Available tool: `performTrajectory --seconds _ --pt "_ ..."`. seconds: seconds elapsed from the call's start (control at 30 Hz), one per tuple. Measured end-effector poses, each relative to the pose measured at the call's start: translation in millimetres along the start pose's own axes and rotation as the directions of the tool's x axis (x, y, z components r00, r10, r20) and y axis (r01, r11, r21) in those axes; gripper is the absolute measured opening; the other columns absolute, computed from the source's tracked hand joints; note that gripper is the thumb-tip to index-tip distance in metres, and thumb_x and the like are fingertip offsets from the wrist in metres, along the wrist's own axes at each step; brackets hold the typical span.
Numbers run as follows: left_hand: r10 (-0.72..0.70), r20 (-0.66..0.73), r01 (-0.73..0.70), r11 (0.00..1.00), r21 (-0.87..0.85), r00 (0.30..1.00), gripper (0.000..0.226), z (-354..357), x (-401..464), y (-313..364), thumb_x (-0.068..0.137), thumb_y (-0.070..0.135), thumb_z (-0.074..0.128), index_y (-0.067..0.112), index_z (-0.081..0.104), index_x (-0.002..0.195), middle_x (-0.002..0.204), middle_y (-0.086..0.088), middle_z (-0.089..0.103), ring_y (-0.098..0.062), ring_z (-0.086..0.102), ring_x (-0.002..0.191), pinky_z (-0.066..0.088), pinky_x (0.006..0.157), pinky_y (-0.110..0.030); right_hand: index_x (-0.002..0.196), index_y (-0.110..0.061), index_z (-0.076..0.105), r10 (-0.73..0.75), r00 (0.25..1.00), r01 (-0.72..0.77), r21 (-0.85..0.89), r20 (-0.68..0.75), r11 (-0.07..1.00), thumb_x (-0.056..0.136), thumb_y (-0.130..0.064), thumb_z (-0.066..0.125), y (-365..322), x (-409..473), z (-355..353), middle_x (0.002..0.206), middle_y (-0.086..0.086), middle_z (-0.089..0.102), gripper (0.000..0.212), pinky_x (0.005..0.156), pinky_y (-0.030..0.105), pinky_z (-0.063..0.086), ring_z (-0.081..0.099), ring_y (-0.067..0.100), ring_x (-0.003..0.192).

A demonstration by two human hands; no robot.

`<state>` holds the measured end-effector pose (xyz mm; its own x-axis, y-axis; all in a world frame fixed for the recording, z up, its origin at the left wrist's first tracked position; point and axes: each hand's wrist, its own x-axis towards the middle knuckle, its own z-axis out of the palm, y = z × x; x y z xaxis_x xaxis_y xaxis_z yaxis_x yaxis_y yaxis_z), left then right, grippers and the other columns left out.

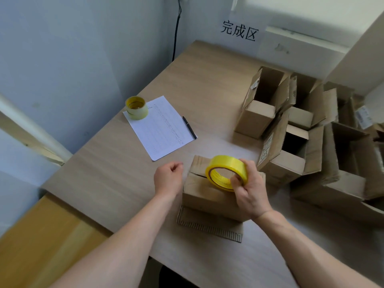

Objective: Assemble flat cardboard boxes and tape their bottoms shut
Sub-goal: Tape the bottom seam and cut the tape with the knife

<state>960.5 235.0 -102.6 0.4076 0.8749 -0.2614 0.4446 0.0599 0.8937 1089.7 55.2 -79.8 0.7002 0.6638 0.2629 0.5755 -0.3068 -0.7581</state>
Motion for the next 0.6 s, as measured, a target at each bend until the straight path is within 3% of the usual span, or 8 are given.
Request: performTrajectory --seconds 0.07,0.1,0.17,0.3,0.4,0.47,0.53,0.6 --pt "0.092 0.092 -0.088 0.995 -0.044 0.992 0.031 12 -5 11 0.099 0.025 0.050 0.003 0.068 0.110 0.113 -0.009 0.070 -0.020 0.062 0.107 0.046 0.093 -0.035 0.117 -0.026 0.048 -0.013 1.000 0.013 0.004 -0.002 1.000 0.084 -0.019 0.058 3 1 -2 0.089 -0.011 0.052 0.036 0.072 0.026 0.035 0.047 0.011 0.077" --pt "0.130 0.171 -0.126 0.991 -0.031 0.977 0.036 18 -9 14 0.102 0.027 0.045 0.006 0.062 0.126 0.131 -0.004 0.062 -0.014 0.055 0.123 0.040 0.104 -0.031 0.116 -0.028 0.047 -0.018 1.000 0.018 0.007 -0.005 1.000 0.084 -0.018 0.058 2 1 -2 0.089 -0.011 0.053 0.036 0.072 0.024 0.034 0.046 0.009 0.076" --pt "0.201 0.255 -0.214 0.976 0.024 0.946 0.040 27 -13 12 0.104 0.028 0.038 0.015 0.051 0.140 0.145 0.005 0.049 -0.005 0.042 0.134 0.029 0.111 -0.021 0.116 -0.027 0.049 -0.013 1.000 0.013 0.016 0.012 1.000 0.083 -0.016 0.059 -3 0 -2 0.088 -0.008 0.054 0.037 0.072 0.027 0.036 0.048 0.011 0.076" --pt "0.211 0.279 -0.197 0.977 -0.076 0.937 0.039 27 -5 6 0.105 0.023 0.038 0.015 0.048 0.142 0.144 0.008 0.047 0.006 0.039 0.128 0.026 0.102 -0.004 0.105 -0.018 0.060 0.128 0.970 -0.159 0.140 0.207 0.977 0.076 -0.013 0.070 -18 15 -23 0.081 -0.004 0.061 0.031 0.073 0.038 0.048 0.056 0.017 0.075" --pt "0.178 0.277 -0.142 0.979 -0.144 0.944 0.038 27 -2 4 0.105 0.022 0.039 0.015 0.049 0.140 0.139 0.013 0.048 0.012 0.039 0.124 0.027 0.092 0.005 0.090 -0.008 0.065 0.170 0.861 -0.376 0.376 0.479 0.847 0.070 -0.017 0.073 -26 31 -59 0.073 0.001 0.060 0.024 0.063 0.027 0.047 0.056 0.016 0.069" --pt "0.173 0.284 -0.139 0.981 -0.136 0.943 0.037 29 -2 1 0.105 0.023 0.039 0.017 0.051 0.140 0.135 0.019 0.047 0.019 0.040 0.119 0.027 0.090 0.007 0.081 -0.002 0.062 0.224 0.831 -0.464 0.413 0.509 0.784 0.075 -0.022 0.065 -24 36 -84 0.068 0.006 0.053 0.021 0.057 0.028 0.040 0.050 0.017 0.065" --pt "0.166 0.310 -0.135 0.983 -0.121 0.936 0.037 31 -1 1 0.105 0.024 0.039 0.019 0.051 0.139 0.133 0.022 0.048 0.027 0.040 0.112 0.027 0.088 0.007 0.073 0.003 0.056 0.300 0.838 -0.462 0.301 0.455 0.834 0.077 -0.028 0.058 -21 39 -107 0.064 0.009 0.047 0.031 0.057 0.035 0.035 0.046 0.020 0.062" --pt "0.170 0.338 -0.147 0.985 -0.092 0.926 0.037 33 -1 2 0.104 0.025 0.040 0.021 0.052 0.139 0.132 0.024 0.048 0.028 0.040 0.111 0.026 0.089 0.008 0.072 0.000 0.059 0.298 0.854 -0.324 -0.012 0.425 0.946 0.080 -0.035 0.058 -18 38 -121 0.061 0.007 0.052 0.035 0.058 0.040 0.038 0.050 0.018 0.061"
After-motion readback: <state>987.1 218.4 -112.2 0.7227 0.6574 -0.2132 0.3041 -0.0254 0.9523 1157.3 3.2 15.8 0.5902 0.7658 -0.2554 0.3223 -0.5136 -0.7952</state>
